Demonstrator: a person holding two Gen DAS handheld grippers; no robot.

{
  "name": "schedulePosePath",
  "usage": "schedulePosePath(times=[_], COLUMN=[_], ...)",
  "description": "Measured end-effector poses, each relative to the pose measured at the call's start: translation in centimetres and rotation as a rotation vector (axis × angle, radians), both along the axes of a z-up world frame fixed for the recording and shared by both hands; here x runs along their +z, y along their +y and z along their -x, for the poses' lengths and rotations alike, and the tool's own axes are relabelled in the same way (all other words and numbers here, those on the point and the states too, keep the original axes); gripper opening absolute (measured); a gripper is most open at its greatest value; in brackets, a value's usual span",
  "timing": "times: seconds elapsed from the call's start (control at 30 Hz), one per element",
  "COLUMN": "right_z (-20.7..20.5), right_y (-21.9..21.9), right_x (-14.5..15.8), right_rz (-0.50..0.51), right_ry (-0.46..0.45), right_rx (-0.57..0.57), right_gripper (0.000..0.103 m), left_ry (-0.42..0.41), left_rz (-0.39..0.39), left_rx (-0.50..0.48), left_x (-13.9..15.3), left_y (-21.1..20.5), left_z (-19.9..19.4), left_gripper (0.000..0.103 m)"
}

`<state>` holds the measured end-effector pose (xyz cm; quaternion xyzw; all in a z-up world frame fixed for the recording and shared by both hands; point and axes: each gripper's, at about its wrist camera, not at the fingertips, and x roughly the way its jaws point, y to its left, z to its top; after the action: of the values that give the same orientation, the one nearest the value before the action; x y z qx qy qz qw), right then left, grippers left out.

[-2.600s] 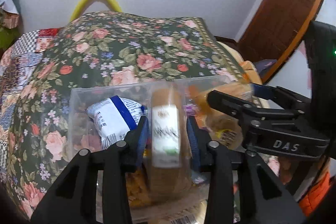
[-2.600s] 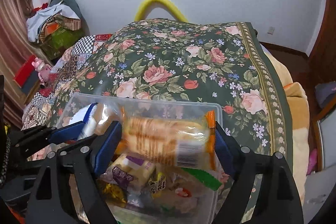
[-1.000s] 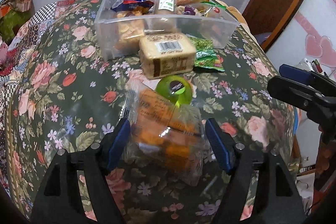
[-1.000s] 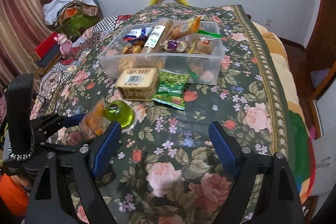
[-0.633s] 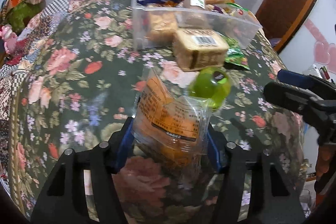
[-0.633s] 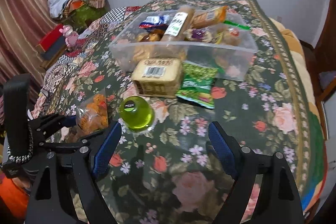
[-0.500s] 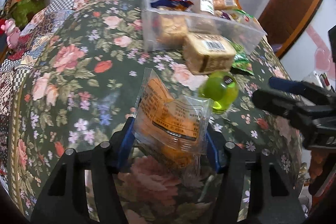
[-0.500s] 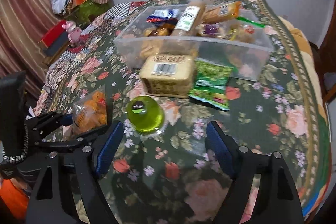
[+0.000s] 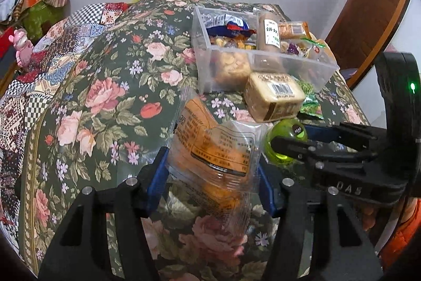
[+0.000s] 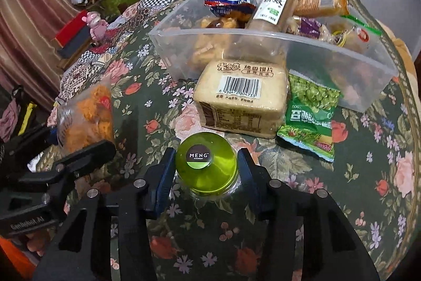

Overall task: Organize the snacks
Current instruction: 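Carry the bag and bottle over the box and open both tools to drop them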

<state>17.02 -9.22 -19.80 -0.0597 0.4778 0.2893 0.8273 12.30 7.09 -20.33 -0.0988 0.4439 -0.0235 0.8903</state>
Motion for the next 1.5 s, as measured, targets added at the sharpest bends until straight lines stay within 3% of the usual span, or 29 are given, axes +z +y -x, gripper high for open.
schedulePosePath(times=[0.43, 0.77, 1.2, 1.5], right_z=[-0.7, -4.2, -9.6, -10.3], right_y=[-4.0, -6.2, -6.6, -6.3], right_x=[4.2, 6.8, 6.0, 4.8], right_rz=[-0.073, -0.11, -0.085, -0.068], right_ry=[-0.092, -0.183, -0.201, -0.191], right_rx=[-0.06, -0.162, -0.241, -0.207], right_gripper=[0.043, 0.043, 0.043, 0.044], left_ry=[-0.1, -0.159, -0.147, -0.109], left_rz=[0.003, -0.008, -0.033, -0.056], left_rx=[-0.023, -0.026, -0.01, -0.034], left_x=[4.0, 6.3, 5.2, 3.3], left_y=[-1.1, -1.7, -2.1, -2.7], left_z=[-3.3, -8.0, -14.8, -17.1], left_gripper=[0.06, 0.06, 0.061, 0.067])
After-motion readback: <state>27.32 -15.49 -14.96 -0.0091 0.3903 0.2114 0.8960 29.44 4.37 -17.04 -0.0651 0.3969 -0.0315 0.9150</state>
